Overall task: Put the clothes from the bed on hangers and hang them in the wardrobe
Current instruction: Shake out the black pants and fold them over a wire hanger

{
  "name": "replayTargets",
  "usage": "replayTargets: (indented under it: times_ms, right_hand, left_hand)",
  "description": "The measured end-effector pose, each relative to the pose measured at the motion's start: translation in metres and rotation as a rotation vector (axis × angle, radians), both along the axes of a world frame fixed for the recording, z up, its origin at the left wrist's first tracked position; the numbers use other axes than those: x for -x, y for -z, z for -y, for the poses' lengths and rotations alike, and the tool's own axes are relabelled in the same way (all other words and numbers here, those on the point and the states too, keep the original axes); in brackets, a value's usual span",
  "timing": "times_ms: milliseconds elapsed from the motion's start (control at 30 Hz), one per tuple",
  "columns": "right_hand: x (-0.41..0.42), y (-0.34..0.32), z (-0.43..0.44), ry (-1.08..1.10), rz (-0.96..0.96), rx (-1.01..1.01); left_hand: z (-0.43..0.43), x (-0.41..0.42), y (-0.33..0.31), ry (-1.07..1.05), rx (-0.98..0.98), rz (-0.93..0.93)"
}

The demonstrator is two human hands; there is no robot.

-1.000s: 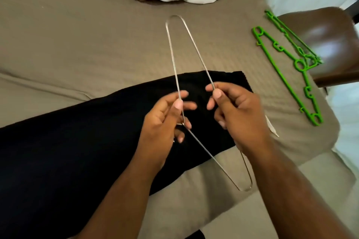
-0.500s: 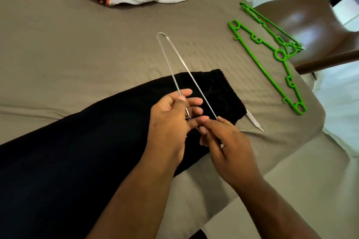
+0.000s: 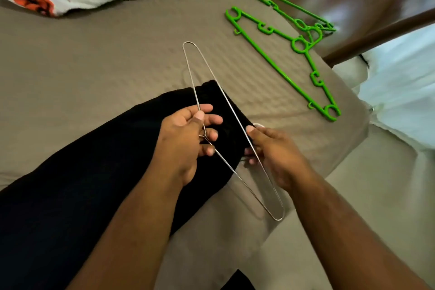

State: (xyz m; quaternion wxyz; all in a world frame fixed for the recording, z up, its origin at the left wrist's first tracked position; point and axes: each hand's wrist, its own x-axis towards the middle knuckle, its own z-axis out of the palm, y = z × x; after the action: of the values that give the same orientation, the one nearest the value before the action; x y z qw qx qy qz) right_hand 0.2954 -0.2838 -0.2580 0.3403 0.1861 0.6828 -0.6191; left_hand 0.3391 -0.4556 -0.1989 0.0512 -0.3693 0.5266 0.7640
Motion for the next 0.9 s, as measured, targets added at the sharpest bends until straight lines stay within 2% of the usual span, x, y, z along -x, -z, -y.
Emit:
replayTargets:
  times_ms: [100,167,267,333,400,500,533,567,633,700,800,900]
  right_hand:
    - [0.002,0.004,0.005,-0.032,-0.114,-0.022]
    - [0.005,0.005,0.002,-0.015,-0.052,0.051]
    - [0.007,0.001,-0.006,-0.151,0.124,0.281]
    - [0.008,-0.001,-0.008,-0.186,0.138,0.3]
    - [0.009,-0.003,-0.004,-0.144,-0.017,0.149]
    - [0.006,-0.002,-0.004,-0.084,-0.512,-0.345]
    - [0.004,-0.005,-0.002,-0.074,-0.666,-0.467]
    - [0.004,-0.011,0.001,-0.086,-0.751,-0.499]
    - [0.001,-0.02,0.013,-0.251,-0.745,-0.502]
    - [-0.003,-0.023,0.024,-0.388,-0.754,-0.634]
    - [-0.008,-0.029,0.029,-0.306,-0.756,-0.743]
    - [-0.013,-0.028,0.026,-0.431,-0.47,-0.854]
  left_hand:
    - [-0.002,0.001,0.002,0.058,-0.002,-0.071]
    - [-0.003,0.005,0.002,0.08,-0.011,-0.118]
    - [-0.006,0.012,0.005,0.092,-0.02,-0.136]
    - [-0.006,0.017,0.008,0.08,0.004,-0.111]
    - [-0.005,0.02,0.014,0.058,0.061,-0.062]
    - [-0.006,0.02,0.024,0.052,0.111,-0.019]
    - [-0.007,0.019,0.026,0.054,0.114,-0.018]
    - [-0.008,0.019,0.028,0.057,0.122,-0.019]
    - [-0.01,0.019,0.031,0.073,0.152,-0.03]
    - [-0.013,0.02,0.034,0.088,0.182,-0.051]
    - [-0.018,0.021,0.038,0.089,0.238,-0.063]
    - [-0.022,0.022,0.046,0.098,0.303,-0.033]
